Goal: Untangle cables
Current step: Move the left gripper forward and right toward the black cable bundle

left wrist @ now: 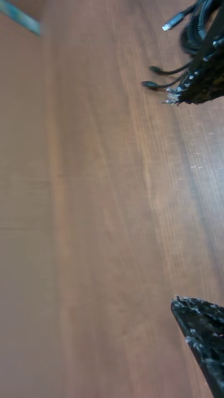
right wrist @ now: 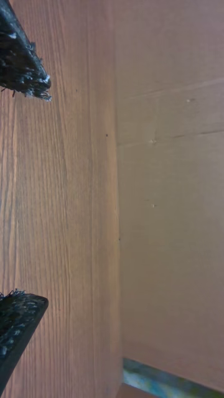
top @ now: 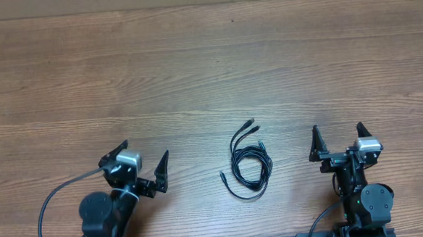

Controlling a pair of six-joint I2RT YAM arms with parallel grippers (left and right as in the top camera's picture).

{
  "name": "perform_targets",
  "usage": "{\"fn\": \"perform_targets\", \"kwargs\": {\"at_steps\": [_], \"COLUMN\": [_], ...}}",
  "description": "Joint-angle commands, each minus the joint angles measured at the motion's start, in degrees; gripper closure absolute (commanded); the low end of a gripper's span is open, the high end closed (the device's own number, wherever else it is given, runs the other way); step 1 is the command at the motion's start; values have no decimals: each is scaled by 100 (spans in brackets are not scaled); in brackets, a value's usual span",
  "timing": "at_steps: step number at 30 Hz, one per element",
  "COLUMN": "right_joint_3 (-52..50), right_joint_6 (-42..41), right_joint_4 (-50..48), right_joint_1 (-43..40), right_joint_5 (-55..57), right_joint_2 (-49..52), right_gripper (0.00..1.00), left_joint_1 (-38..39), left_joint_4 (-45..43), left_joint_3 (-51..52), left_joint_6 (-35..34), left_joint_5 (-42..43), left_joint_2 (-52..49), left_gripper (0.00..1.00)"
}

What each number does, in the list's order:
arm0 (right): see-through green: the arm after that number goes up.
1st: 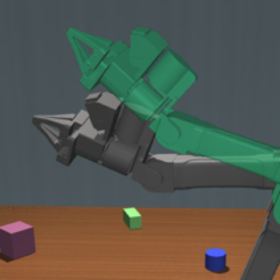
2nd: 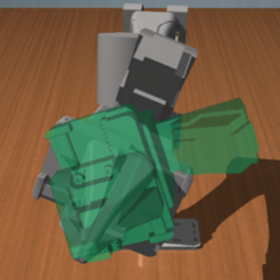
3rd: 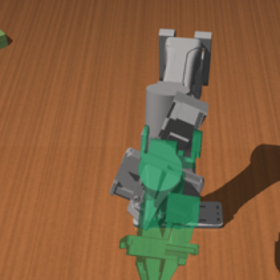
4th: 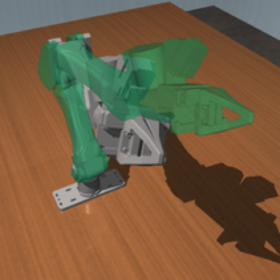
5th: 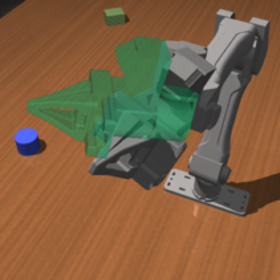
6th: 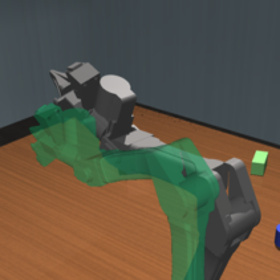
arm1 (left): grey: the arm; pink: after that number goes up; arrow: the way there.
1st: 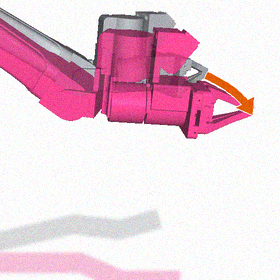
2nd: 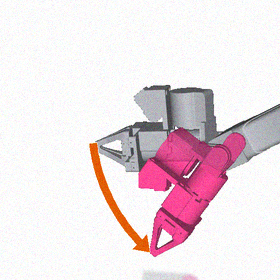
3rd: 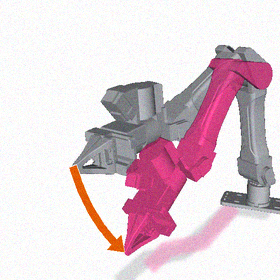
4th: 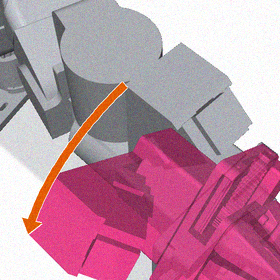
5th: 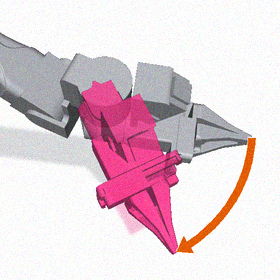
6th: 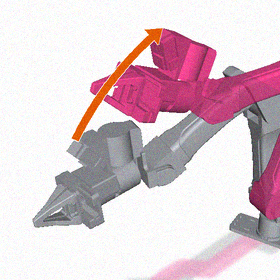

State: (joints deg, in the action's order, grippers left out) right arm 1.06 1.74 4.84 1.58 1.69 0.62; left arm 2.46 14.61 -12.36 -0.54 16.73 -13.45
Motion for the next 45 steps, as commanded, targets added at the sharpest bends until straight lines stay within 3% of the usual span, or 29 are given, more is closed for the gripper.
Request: {"fn": "perform_targets", "kwargs": {"at_steps": [1, 9, 19, 26, 34, 38, 45], "right_joint_3": [-63, -61, -61, -61, -61, -61, -61], "right_joint_6": [26, 26, 26, 26, 26, 26, 26], "right_joint_4": [-17, -15, -15, -17, -17, -17, -17], "right_joint_1": [24, 22, 24, 24, 24, 24, 24], "right_joint_5": [-28, -28, -28, -28, -31, -31, -28], "right_joint_2": [-39, -39, -39, -39, -39, -39, -39], "right_gripper": [0, 0, 0, 0, 0, 0, 0], "left_joint_1": [-57, -57, -57, -57, -57, -57, -57], "left_joint_4": [140, 826, 721, 380, -13, 236, 1554], "left_joint_3": [-498, -1639, -1834, -1834, -1921, -2199, -3086], "left_joint_6": [-98, -74, -81, -433, -1875, -2055, -2050], "left_joint_5": [138, 391, 2424, 3206, 2461, 2059, 876], "left_joint_2": [-577, -2068, -2870, -2994, -2994, -2994, -3091], "left_gripper": [0, 0, 0, 0, 0, 0, 0]}}
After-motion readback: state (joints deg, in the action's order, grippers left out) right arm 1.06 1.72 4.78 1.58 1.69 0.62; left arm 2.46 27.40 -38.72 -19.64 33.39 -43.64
